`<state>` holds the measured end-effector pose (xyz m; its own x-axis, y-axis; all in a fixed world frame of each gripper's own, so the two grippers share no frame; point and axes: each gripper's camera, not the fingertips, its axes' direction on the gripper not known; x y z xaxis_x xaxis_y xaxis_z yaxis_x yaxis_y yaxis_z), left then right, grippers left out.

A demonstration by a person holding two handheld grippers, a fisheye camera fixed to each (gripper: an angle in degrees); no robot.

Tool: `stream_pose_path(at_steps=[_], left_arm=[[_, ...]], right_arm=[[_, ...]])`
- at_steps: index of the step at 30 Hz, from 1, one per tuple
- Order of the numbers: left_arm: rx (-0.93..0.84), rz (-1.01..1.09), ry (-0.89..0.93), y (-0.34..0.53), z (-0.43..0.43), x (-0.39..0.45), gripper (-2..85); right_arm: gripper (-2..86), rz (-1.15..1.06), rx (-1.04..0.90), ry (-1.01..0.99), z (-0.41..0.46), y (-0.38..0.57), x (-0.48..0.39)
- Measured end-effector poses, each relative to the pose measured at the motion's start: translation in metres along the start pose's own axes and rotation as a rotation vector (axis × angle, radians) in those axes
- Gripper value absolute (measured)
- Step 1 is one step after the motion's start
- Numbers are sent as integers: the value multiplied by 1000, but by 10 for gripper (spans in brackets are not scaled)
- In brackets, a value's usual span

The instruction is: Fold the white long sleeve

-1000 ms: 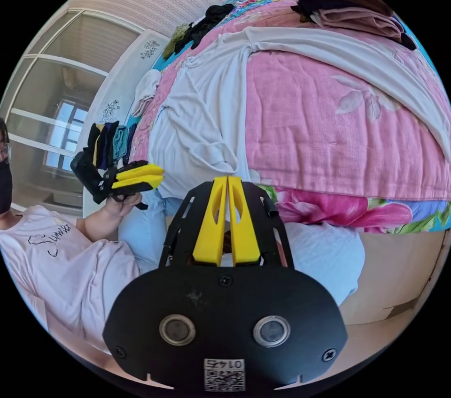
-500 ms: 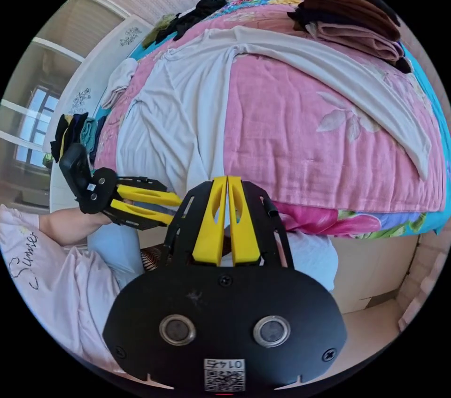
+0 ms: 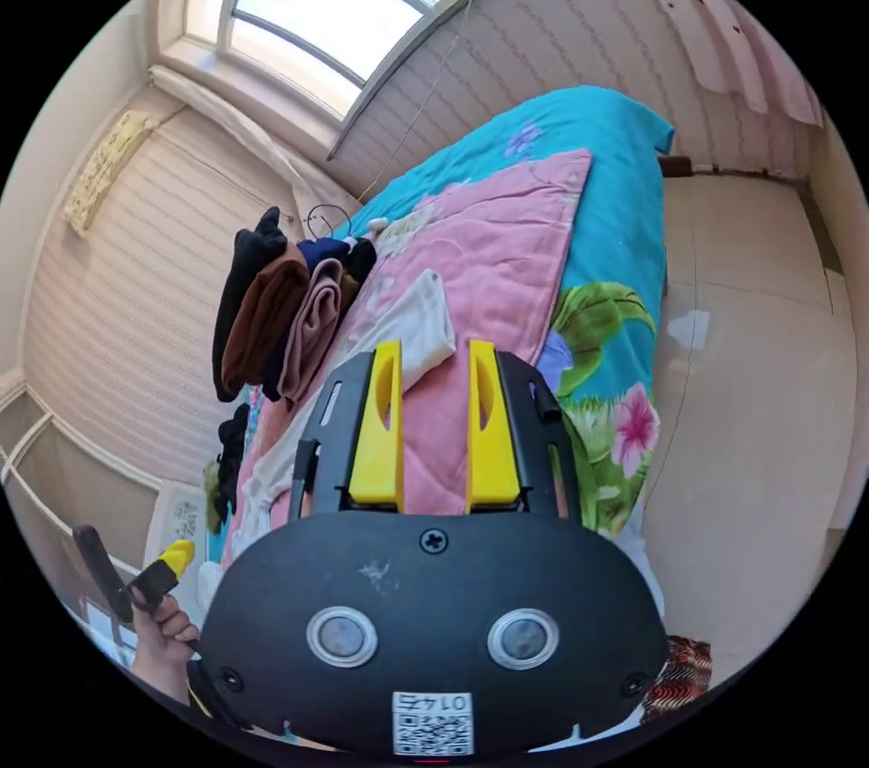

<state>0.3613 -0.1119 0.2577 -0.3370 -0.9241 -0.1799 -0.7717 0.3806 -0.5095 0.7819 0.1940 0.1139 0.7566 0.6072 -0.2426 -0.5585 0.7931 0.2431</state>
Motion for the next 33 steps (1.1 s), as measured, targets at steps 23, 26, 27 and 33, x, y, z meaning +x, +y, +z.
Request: stream_pose_path(at_steps=[23,26,27,33], left_arm=[[-413,309,-39,-226,250,57,12],[-387,255,17,-223,220,45,-6],[-371,256,9,-222,210,43,-7],[-115,222,-102,-165,43,15,-10]], right_arm=[[8,30,-80,-307,23,-32,57],[8,-24,-53,-352,21,-31,46],[8,-42,-51,-368,21,-30,42],[8,-238,-171,-625,32,-10,-30]])
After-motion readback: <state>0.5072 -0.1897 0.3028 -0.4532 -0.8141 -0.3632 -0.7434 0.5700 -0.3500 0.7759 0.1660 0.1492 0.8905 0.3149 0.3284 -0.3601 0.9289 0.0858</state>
